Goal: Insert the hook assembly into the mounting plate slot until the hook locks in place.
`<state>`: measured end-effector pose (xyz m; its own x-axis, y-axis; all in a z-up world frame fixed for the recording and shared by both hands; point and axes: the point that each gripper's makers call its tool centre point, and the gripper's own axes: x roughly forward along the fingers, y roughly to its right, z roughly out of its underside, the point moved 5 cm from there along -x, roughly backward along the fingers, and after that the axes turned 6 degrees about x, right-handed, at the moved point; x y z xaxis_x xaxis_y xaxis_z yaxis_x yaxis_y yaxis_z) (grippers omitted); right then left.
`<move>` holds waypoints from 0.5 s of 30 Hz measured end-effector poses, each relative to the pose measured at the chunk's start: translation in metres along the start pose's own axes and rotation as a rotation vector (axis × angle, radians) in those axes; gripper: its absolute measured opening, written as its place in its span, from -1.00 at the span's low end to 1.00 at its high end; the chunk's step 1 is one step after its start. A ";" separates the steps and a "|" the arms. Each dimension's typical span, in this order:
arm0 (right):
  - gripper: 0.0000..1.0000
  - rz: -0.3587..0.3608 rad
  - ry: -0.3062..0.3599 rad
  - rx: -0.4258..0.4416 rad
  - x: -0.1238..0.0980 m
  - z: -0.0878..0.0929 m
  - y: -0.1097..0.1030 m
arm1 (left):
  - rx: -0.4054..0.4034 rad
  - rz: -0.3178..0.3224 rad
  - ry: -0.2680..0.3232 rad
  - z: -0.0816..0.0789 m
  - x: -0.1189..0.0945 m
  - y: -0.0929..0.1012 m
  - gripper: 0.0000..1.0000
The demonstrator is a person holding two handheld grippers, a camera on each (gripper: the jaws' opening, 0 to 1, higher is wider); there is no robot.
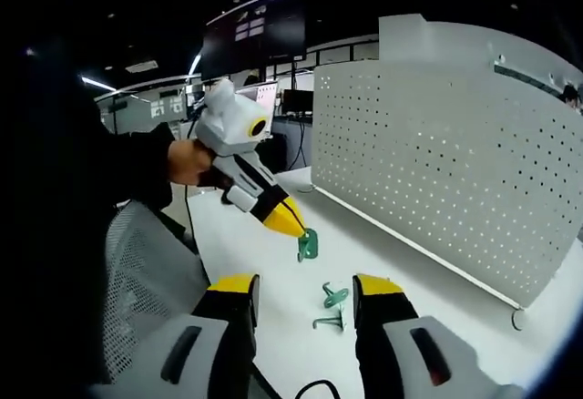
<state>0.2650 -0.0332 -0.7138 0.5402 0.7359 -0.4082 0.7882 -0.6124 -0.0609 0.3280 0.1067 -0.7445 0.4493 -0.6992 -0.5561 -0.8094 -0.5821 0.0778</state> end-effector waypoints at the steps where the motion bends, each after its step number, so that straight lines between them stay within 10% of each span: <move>1: -0.28 0.003 0.001 -0.004 0.002 0.000 -0.001 | 0.000 0.002 0.002 -0.002 -0.001 0.001 -0.98; 15: -0.50 0.055 0.001 -0.105 0.012 -0.003 -0.006 | -0.037 0.045 0.014 -0.019 0.000 0.019 -0.98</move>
<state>0.2674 -0.0195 -0.7152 0.5834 0.7024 -0.4077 0.7840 -0.6182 0.0568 0.3199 0.0882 -0.7272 0.4187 -0.7304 -0.5396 -0.8144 -0.5650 0.1328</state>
